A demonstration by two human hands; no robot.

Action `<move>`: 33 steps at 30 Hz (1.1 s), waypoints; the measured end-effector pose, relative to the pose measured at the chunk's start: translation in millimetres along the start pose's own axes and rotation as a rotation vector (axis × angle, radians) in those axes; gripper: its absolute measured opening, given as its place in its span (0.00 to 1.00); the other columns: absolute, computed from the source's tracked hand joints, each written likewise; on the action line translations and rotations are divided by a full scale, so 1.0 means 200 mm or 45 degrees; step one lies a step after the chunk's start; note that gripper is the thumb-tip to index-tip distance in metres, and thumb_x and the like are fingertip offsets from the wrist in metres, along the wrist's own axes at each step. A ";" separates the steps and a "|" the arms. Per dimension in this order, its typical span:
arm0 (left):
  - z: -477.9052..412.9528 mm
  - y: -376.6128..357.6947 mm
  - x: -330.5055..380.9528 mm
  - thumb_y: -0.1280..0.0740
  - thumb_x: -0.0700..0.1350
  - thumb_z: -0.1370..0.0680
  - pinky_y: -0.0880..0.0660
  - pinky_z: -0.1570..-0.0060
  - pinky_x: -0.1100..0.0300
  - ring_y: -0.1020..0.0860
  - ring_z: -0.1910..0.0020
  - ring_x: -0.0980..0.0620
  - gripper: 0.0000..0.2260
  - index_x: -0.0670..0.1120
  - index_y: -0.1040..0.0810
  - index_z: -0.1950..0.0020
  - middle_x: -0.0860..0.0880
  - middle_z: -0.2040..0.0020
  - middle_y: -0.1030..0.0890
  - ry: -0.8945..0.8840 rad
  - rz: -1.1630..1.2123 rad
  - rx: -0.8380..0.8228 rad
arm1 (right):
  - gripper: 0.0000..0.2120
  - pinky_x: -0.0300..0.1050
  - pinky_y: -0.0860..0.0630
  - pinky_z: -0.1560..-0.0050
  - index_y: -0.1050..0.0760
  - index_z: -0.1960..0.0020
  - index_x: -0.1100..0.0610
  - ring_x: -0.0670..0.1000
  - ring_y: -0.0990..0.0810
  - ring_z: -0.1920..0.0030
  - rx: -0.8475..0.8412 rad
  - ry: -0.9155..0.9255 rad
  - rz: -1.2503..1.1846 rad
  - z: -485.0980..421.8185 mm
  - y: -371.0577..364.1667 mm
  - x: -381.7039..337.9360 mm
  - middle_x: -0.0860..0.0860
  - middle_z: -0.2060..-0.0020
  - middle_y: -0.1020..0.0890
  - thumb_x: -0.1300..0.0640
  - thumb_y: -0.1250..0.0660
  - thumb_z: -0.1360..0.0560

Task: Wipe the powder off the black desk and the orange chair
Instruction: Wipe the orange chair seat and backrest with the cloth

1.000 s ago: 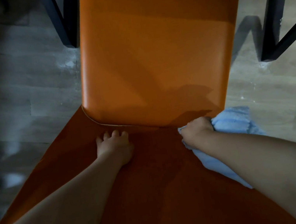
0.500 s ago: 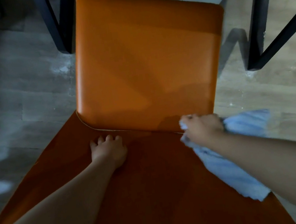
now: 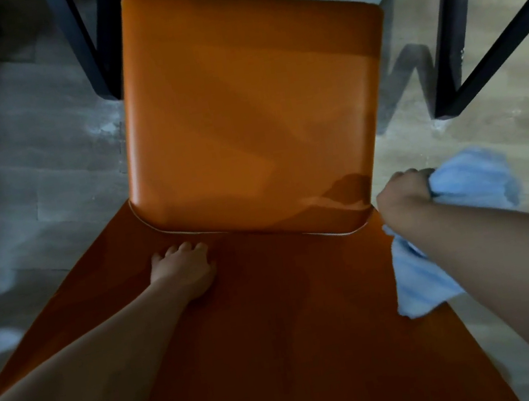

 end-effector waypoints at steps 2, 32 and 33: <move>0.00 0.00 0.01 0.48 0.55 0.19 0.43 0.30 0.44 0.37 0.28 0.43 0.21 0.51 0.38 0.27 0.46 0.27 0.35 0.003 -0.005 0.001 | 0.21 0.63 0.36 0.36 0.33 0.29 0.51 0.59 0.32 0.35 0.111 0.050 0.052 0.03 0.04 -0.02 0.57 0.34 0.33 0.47 0.45 0.20; -0.04 0.01 0.04 0.49 0.56 0.19 0.43 0.31 0.42 0.38 0.28 0.43 0.21 0.51 0.38 0.28 0.46 0.27 0.37 0.046 -0.037 -0.038 | 0.22 0.61 0.45 0.35 0.37 0.31 0.35 0.56 0.38 0.32 0.315 0.408 -0.031 -0.03 -0.15 -0.14 0.52 0.34 0.33 0.39 0.40 0.24; -0.04 0.01 0.04 0.50 0.57 0.19 0.43 0.31 0.42 0.38 0.28 0.44 0.21 0.51 0.38 0.27 0.46 0.27 0.37 0.038 -0.037 -0.033 | 0.21 0.62 0.45 0.34 0.35 0.32 0.37 0.55 0.37 0.33 0.318 0.363 0.009 -0.04 -0.15 -0.13 0.52 0.35 0.33 0.39 0.39 0.24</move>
Point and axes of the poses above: each hand's wrist, its own z-axis away from the middle knuckle, its own y-axis out of the back of the hand, x = y × z, the point moved 1 cm from there along -z, towards the middle knuckle
